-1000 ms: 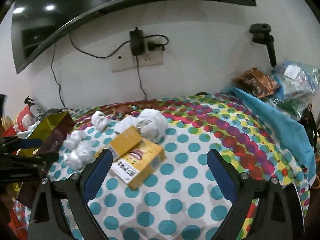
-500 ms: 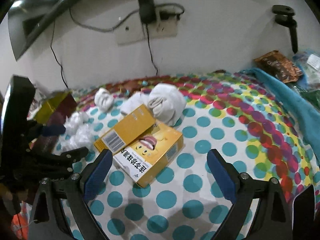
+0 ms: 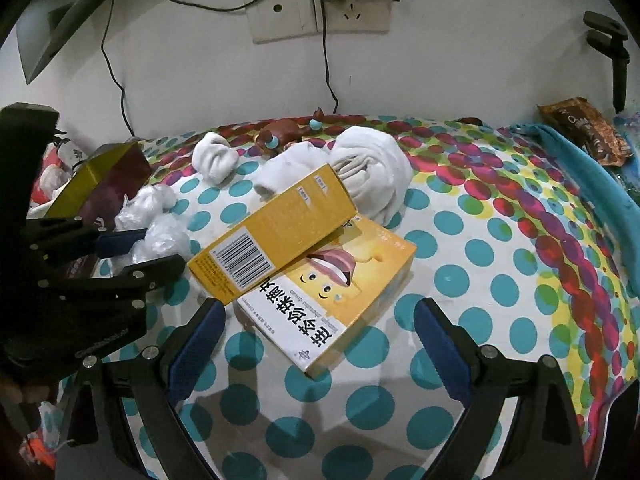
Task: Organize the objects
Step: 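Grasp the plastic-wrapped white bundle with the left gripper, then carry the wrapped bundle with the left gripper into the gold tray and release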
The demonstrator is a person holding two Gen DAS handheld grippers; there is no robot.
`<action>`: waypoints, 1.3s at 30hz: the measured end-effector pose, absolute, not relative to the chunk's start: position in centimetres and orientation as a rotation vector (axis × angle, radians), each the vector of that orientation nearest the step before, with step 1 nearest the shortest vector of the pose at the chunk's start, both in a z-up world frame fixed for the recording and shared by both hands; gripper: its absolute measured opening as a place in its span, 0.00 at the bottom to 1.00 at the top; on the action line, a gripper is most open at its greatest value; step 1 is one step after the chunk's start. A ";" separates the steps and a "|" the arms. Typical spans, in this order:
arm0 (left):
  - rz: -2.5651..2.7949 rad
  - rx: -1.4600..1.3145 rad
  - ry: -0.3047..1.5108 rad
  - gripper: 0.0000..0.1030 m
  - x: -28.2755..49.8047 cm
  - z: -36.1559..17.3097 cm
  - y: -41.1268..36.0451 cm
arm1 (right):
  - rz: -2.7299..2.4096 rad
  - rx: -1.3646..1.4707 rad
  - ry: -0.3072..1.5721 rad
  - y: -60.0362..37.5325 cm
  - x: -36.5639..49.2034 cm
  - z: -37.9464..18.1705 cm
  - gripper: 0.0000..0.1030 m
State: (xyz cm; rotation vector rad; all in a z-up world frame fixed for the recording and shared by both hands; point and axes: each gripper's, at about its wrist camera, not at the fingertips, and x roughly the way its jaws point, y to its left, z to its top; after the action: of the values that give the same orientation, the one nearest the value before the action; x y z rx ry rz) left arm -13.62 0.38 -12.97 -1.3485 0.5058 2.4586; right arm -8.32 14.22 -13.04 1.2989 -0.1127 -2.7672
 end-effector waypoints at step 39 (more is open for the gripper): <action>2.777 -1.233 0.141 0.32 -6.1 -4.9 -8.3 | -2.888 1.367 -0.004 16.2 -11.5 -13.6 0.63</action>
State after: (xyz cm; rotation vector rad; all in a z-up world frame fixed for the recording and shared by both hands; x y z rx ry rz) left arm -6.06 -8.30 -4.93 -1.2331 0.1410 2.7774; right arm -11.55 16.15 -13.63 1.3673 -0.0043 -2.8882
